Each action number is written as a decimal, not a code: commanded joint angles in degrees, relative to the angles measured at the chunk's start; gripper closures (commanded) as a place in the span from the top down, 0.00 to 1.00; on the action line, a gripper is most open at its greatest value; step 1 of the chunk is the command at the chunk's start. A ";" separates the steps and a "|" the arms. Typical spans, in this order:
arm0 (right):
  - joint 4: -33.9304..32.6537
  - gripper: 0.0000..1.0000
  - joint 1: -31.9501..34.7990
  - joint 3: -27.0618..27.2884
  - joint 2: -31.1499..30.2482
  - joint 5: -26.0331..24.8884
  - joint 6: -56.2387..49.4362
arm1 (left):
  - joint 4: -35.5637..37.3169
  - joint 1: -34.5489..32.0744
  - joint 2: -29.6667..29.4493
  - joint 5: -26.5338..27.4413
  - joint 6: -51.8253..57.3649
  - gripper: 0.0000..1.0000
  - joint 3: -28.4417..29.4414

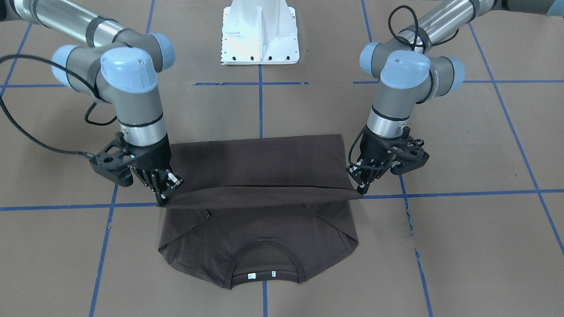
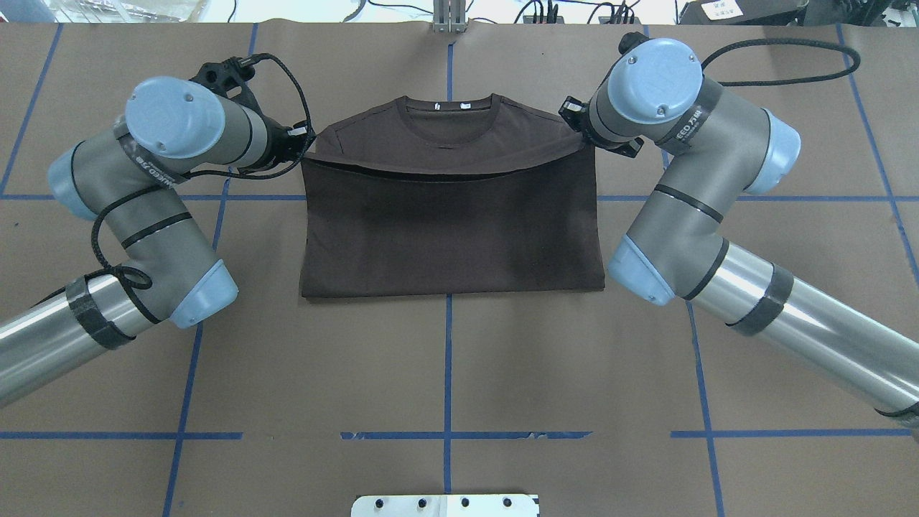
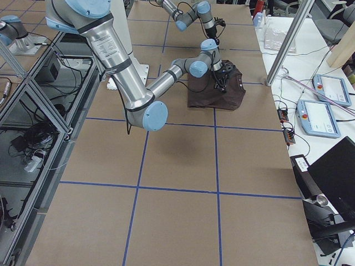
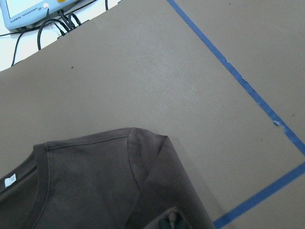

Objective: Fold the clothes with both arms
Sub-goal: 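Lift the hem and fold it over toward the collar with both grippers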

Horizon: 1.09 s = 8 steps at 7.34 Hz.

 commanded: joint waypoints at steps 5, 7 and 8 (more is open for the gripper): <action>11.40 0.00 1.13 -17.87 5.58 -0.42 -2.05 | -8.74 -0.57 -5.38 1.84 -0.11 0.00 12.65; 11.49 0.00 1.21 -18.31 5.49 -0.51 -4.07 | -8.83 -0.66 -5.73 1.84 -0.11 0.00 12.65; 11.58 0.00 1.21 -18.31 5.58 -0.51 -3.99 | -9.62 -0.58 -5.73 1.84 -0.11 0.00 13.61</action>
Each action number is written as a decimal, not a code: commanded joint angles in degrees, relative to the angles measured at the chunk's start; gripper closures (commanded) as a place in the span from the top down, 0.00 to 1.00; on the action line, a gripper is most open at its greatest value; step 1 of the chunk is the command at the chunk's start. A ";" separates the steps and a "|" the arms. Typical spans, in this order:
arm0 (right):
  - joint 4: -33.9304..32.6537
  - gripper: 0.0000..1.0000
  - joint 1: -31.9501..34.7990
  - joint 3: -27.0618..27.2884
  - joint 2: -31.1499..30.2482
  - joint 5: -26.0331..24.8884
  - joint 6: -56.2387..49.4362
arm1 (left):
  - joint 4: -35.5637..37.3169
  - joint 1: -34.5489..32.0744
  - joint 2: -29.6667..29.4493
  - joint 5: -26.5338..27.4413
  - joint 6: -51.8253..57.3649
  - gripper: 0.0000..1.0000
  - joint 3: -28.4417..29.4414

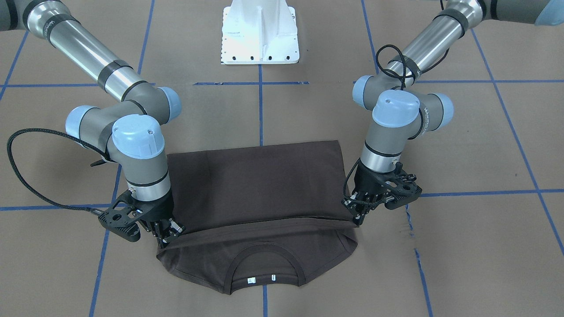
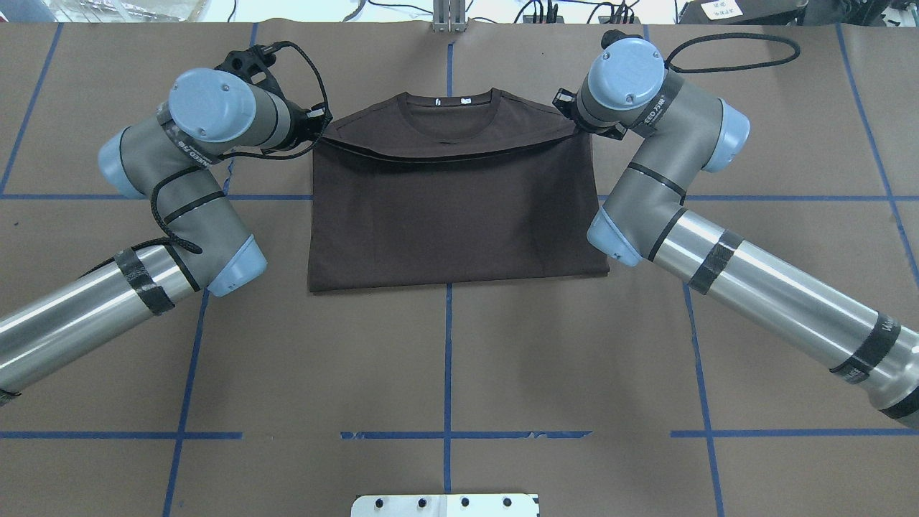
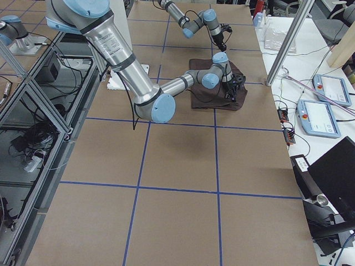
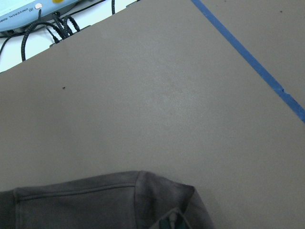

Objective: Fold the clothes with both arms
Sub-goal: 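Lift the hem and fold it over toward the collar with both grippers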

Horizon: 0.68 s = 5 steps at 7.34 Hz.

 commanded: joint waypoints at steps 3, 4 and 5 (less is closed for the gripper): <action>0.23 0.42 0.02 0.93 0.57 0.13 0.61 | -5.74 -0.29 -0.13 0.01 -0.35 0.33 2.19; -0.03 0.44 0.02 3.63 -0.38 0.74 0.52 | -7.06 -0.47 -0.13 -0.08 -0.36 0.33 2.02; -0.30 0.51 0.11 8.01 -3.09 3.88 0.61 | -7.25 -1.52 -0.04 -0.34 -0.18 0.33 2.01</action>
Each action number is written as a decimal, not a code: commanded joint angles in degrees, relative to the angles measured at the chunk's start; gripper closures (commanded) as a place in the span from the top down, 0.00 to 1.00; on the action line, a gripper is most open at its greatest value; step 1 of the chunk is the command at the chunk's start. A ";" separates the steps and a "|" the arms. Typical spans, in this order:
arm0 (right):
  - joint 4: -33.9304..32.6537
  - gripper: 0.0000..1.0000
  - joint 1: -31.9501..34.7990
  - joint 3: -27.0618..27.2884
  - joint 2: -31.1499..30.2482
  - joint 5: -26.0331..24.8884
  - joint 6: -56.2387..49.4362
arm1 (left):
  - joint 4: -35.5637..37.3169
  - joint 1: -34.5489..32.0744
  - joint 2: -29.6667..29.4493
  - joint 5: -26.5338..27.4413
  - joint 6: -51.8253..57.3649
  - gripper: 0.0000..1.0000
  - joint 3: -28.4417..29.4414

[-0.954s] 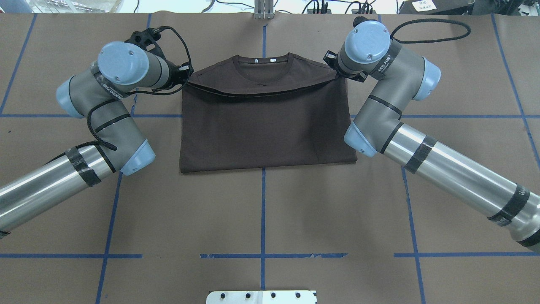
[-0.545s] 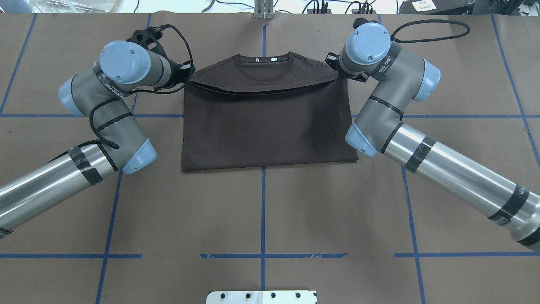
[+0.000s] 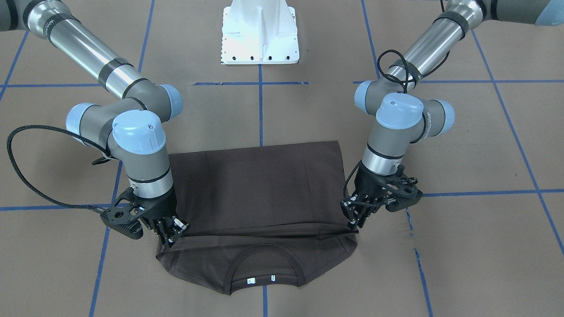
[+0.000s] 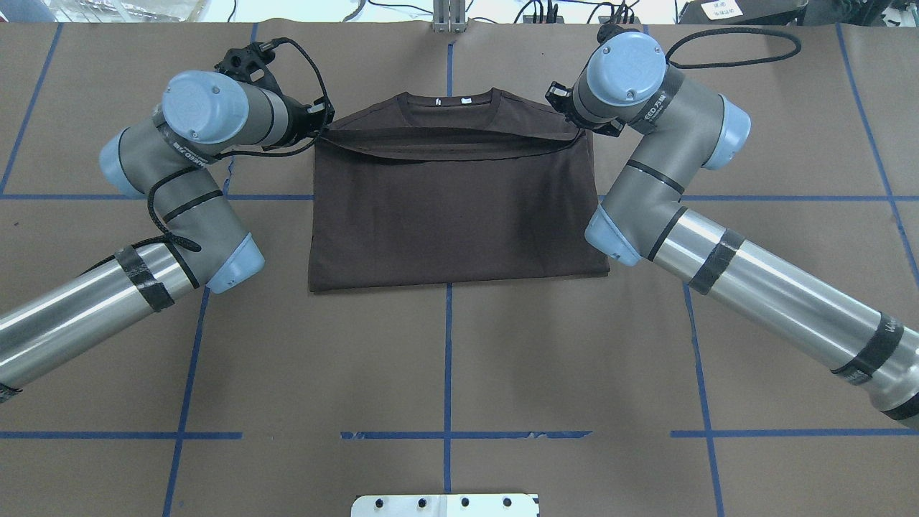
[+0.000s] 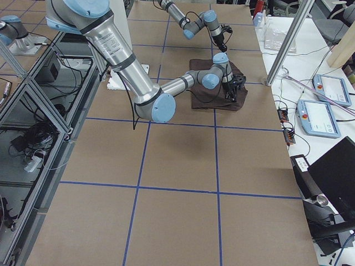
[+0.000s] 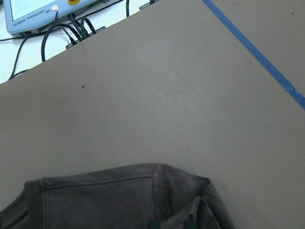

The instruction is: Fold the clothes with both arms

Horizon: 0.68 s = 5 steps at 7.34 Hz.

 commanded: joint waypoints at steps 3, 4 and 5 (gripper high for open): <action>-0.38 0.56 -3.80 19.26 -14.63 5.09 4.29 | -1.37 -1.08 0.95 -0.50 0.02 0.33 -2.42; 0.22 0.57 -6.07 20.76 -17.61 4.66 8.07 | -1.29 -1.00 1.04 -0.50 -0.07 0.33 -2.60; 0.23 0.59 -7.49 24.26 -19.99 4.74 10.02 | -1.37 -1.00 1.48 -0.50 -0.07 0.33 -2.60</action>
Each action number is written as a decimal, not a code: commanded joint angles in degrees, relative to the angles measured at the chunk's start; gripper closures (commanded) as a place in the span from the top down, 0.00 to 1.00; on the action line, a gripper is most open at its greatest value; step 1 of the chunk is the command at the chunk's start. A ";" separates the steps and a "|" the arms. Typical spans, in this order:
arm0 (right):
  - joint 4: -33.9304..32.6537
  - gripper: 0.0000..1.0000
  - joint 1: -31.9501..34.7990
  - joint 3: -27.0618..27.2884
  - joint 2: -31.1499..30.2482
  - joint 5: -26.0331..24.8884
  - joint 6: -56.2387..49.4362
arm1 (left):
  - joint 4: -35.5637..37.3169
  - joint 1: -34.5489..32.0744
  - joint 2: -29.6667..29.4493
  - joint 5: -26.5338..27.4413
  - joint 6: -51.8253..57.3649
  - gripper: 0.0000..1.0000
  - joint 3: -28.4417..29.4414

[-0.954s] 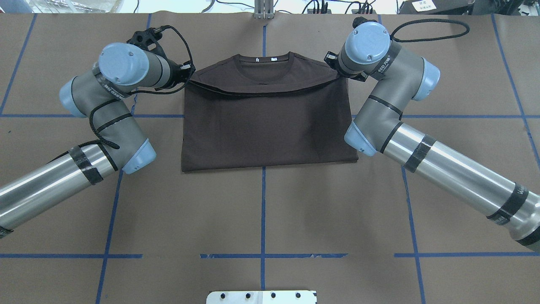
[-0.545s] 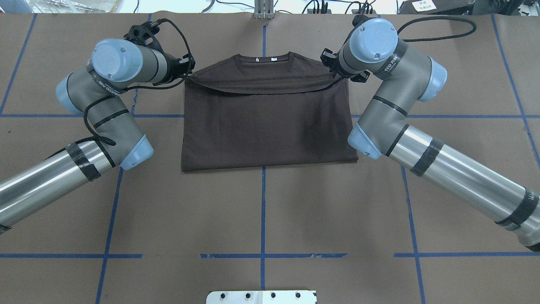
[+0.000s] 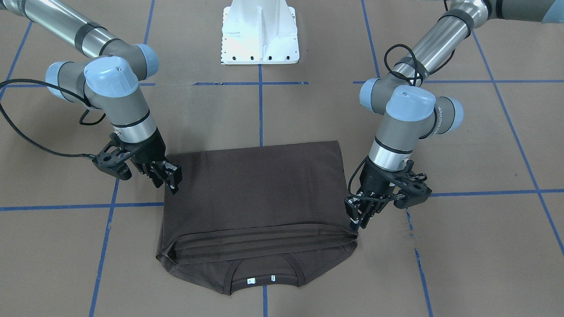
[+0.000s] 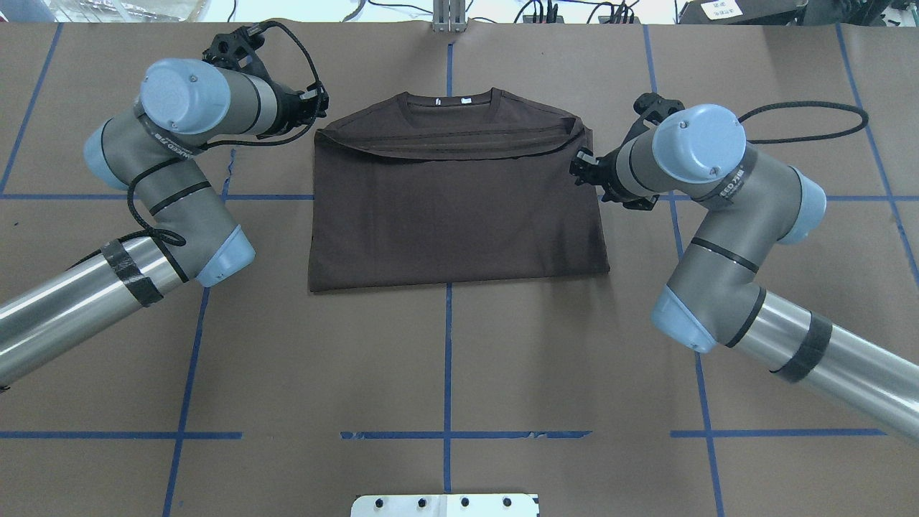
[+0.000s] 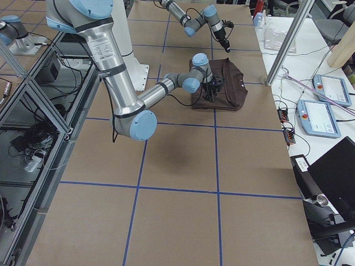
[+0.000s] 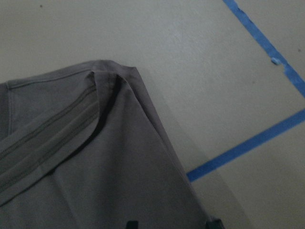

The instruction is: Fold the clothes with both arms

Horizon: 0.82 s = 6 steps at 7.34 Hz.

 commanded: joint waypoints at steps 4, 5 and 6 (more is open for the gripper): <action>0.30 0.63 -6.10 5.57 -7.84 -0.83 7.20 | 0.04 0.26 1.03 0.08 0.05 0.35 -0.62; 0.30 0.64 -6.37 5.39 -7.76 -0.83 7.20 | 0.13 0.27 1.03 0.08 0.14 0.35 -0.62; 0.30 0.64 -7.15 5.04 -7.67 -0.91 7.20 | 0.13 0.27 1.11 0.17 0.23 0.35 -0.62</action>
